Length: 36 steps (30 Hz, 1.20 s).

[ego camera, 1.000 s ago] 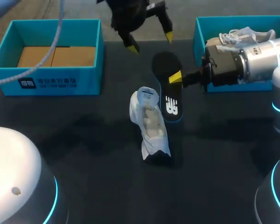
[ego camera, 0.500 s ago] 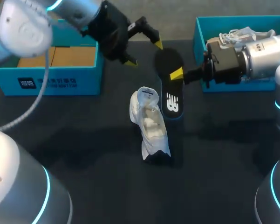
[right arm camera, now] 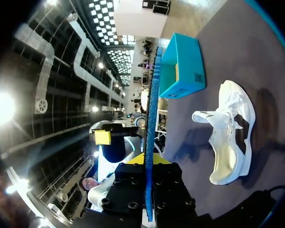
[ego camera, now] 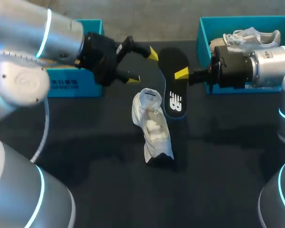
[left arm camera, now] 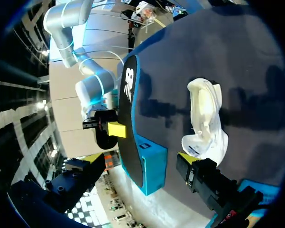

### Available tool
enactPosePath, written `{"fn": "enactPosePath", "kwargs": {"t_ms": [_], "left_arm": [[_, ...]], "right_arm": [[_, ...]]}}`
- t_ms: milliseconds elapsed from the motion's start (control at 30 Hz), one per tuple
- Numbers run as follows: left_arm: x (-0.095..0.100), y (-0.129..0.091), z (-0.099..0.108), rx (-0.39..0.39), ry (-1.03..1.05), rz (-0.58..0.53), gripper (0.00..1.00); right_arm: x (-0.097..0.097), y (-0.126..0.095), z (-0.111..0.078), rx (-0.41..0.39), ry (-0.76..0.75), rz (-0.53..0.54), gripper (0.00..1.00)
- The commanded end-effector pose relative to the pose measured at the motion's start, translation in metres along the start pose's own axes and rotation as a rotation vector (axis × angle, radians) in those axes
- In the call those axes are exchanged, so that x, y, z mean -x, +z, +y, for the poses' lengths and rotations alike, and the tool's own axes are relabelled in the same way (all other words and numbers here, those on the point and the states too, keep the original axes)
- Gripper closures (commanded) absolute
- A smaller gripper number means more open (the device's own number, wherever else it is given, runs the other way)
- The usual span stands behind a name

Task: Take the shoe out of the shoebox, open the shoe tongue, remove and reinsert the insole, then place the shoe into the shoebox

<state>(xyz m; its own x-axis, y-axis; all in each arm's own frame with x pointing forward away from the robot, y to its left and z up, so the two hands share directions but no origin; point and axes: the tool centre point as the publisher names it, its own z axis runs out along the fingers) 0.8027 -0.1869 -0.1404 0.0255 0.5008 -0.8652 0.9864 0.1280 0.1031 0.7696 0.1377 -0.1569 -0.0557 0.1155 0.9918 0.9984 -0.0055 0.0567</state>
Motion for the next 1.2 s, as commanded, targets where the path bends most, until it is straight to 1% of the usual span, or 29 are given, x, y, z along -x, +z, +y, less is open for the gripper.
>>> {"fn": "enactPosePath", "kwargs": {"t_ms": [33, 167, 200, 367, 467, 633, 1000, 1200], "left_arm": [[-0.008, 0.003, -0.004, 0.003, -0.007, -0.359, 0.00], [-0.007, 0.005, -0.005, 0.005, -0.004, -0.405, 0.00], [-0.006, 0.006, -0.006, 0.000, -0.006, -0.436, 0.00], [-0.004, 0.011, -0.007, -0.005, -0.013, -0.476, 0.00], [-0.003, 0.016, -0.005, 0.018, -0.027, -0.501, 0.00], [0.002, 0.022, -0.001, 0.022, -0.024, -0.510, 0.00], [0.014, 0.036, 0.004, 0.002, -0.021, -0.536, 0.00], [0.019, 0.046, 0.002, -0.003, -0.038, -0.559, 0.00]], "right_arm": [[-0.004, 0.001, -0.001, 0.000, -0.003, -0.007, 1.00], [-0.007, 0.001, -0.002, 0.002, -0.008, 0.010, 1.00], [-0.007, 0.001, -0.003, 0.002, -0.009, 0.021, 1.00], [-0.011, 0.005, -0.006, -0.002, -0.005, 0.033, 1.00], [-0.014, 0.007, -0.009, -0.006, 0.003, 0.030, 1.00], [-0.014, 0.010, -0.016, -0.001, 0.007, 0.043, 1.00], [-0.012, 0.026, -0.027, -0.030, 0.016, 0.064, 1.00], [-0.008, 0.031, -0.023, -0.024, 0.019, 0.061, 1.00]]}}
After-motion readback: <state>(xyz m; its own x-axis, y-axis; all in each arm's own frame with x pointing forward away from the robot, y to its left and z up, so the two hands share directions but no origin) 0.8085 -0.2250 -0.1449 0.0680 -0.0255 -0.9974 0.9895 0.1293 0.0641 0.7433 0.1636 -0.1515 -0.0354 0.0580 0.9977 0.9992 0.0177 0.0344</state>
